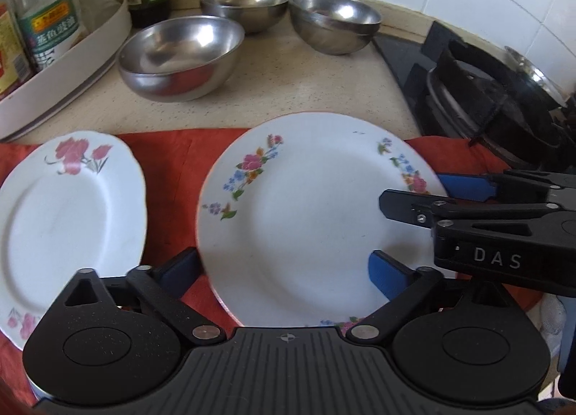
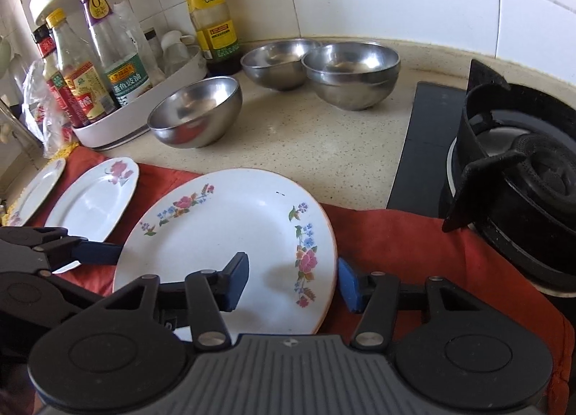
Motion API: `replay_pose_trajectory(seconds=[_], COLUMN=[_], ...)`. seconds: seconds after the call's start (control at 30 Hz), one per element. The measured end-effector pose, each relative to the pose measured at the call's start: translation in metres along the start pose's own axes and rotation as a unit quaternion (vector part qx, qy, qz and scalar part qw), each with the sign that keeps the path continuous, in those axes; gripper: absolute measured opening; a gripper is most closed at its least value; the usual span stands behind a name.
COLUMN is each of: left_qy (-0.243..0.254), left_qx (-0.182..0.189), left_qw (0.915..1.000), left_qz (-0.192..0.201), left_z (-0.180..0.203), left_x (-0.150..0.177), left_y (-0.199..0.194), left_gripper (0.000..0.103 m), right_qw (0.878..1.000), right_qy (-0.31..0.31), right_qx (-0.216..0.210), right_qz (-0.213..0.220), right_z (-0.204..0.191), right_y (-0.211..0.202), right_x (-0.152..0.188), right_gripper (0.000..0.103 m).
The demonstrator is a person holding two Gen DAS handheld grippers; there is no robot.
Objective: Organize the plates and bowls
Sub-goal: 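Move both grippers toward the rim of the pink-rose plate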
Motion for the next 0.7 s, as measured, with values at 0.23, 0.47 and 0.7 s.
replay_pose_trajectory(seconds=[0.23,0.47,0.7], left_qy=[-0.007,-0.019,-0.016], left_qx=[-0.007,0.001,-0.009], left_qw=[1.0000,0.9996,0.9998], left_qz=[-0.001,-0.022,0.012], left_z=[-0.006,-0.019,-0.039], left_x=[0.002,0.016,0.014], left_y=[-0.011,-0.016,-0.031], left_gripper=[0.096,0.095,0.093], right_qw=[0.999,0.999,1.000], right_qy=[0.016,0.008,-0.024], right_qx=[-0.042,-0.042,0.003], right_qz=[-0.010,-0.033,0.015], right_z=[-0.008,-0.016,-0.027], right_y=[-0.010,-0.005,-0.017], right_x=[0.004,0.009,-0.015], right_gripper=[0.053,0.053,0.053])
Point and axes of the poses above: each gripper's, at about its wrist camera, not at the fingertips, and y roughly the way its jaws point, z to its right, x to its underside, the point moved 8 cm from there along y, roughly the way its jaws point, and after that the axes turned 15 degrees about -x, right-handed, at the moved point
